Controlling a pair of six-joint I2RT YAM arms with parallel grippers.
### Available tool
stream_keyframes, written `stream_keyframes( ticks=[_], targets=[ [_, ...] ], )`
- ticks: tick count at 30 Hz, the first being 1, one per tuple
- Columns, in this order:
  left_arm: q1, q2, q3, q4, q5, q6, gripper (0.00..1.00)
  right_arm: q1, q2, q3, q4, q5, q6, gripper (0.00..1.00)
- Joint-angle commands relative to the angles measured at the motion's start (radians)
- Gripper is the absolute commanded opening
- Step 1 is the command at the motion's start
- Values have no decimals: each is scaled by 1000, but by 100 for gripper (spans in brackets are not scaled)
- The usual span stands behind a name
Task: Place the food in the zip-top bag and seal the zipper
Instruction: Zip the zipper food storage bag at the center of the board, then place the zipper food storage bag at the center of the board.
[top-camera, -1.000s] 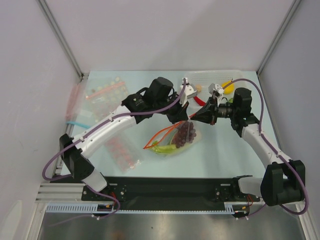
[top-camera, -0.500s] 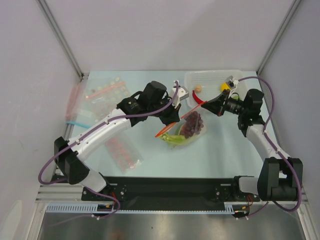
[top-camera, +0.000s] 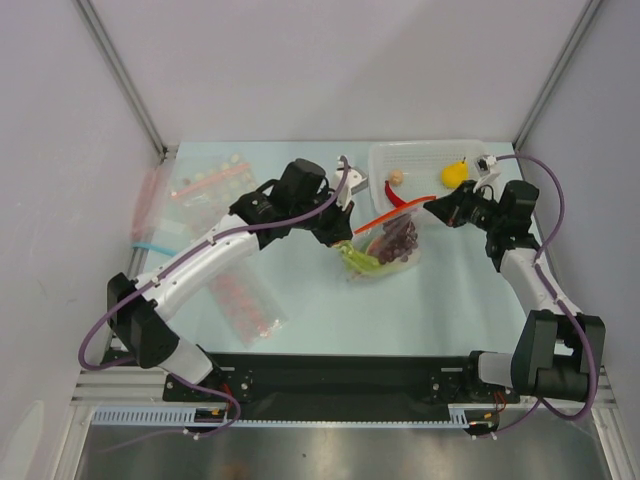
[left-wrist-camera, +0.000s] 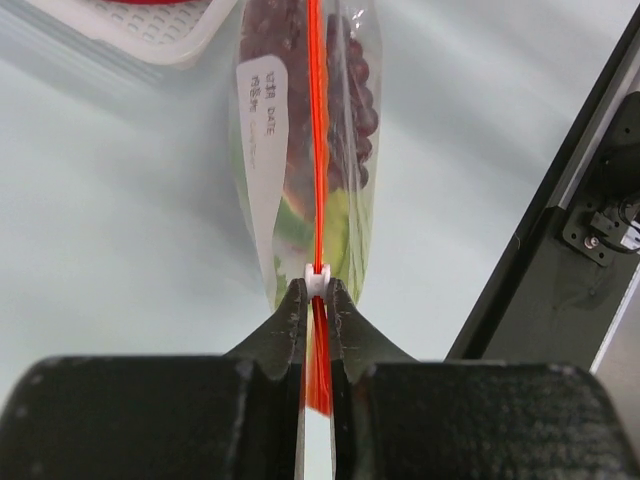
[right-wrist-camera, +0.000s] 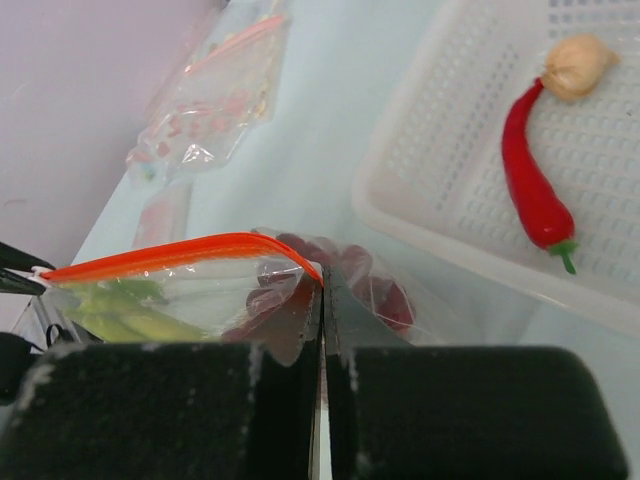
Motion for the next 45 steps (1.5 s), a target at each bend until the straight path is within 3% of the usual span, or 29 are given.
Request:
stream_keyframes(
  ticks=[1, 11, 20, 23, 24, 26, 27, 29, 30, 32, 33, 35, 36, 40, 45],
  targets=[
    [34, -42, -18, -49, 9, -19, 0, -54, 1, 26, -29, 188, -1, 0],
    [98, 31, 65, -55, 21, -39, 0, -76, -14, 35, -71, 280, 17, 0],
    [109, 255, 294, -47, 9, -59, 1, -76, 15, 94, -84, 365, 66, 0],
    [137, 306, 375, -52, -14, -96, 1, -76, 27, 125, -92, 418, 94, 5],
    [148, 321, 401, -46, -20, -107, 6, -74, 32, 133, -95, 430, 105, 20],
    [152, 327, 415, -33, -33, -120, 16, -67, 33, 150, -112, 462, 123, 32],
    [152, 320, 418, -23, -40, -128, 31, -62, 29, 163, -117, 473, 123, 43],
    [152, 301, 410, -12, -54, -148, 44, -44, 17, 177, -143, 517, 134, 57],
    [152, 272, 388, 5, -60, -159, 56, -39, -2, 190, -149, 522, 140, 74],
    [152, 228, 348, 35, -76, -180, 71, -27, -22, 205, -176, 537, 169, 84],
    [152, 206, 308, 63, -85, -185, 88, -22, -46, 223, -190, 547, 174, 89],
    [154, 131, 266, 83, -114, -199, 100, -7, -77, 240, -230, 600, 198, 95],
    [154, 107, 222, 100, -132, -205, 100, 7, -94, 245, -264, 625, 212, 100],
    [169, -47, 85, 151, -204, -277, 100, 22, -193, 249, -372, 752, 367, 100],
    [209, -294, -176, 238, -351, -399, 100, 15, -246, 276, -526, 723, 470, 100]
  ],
)
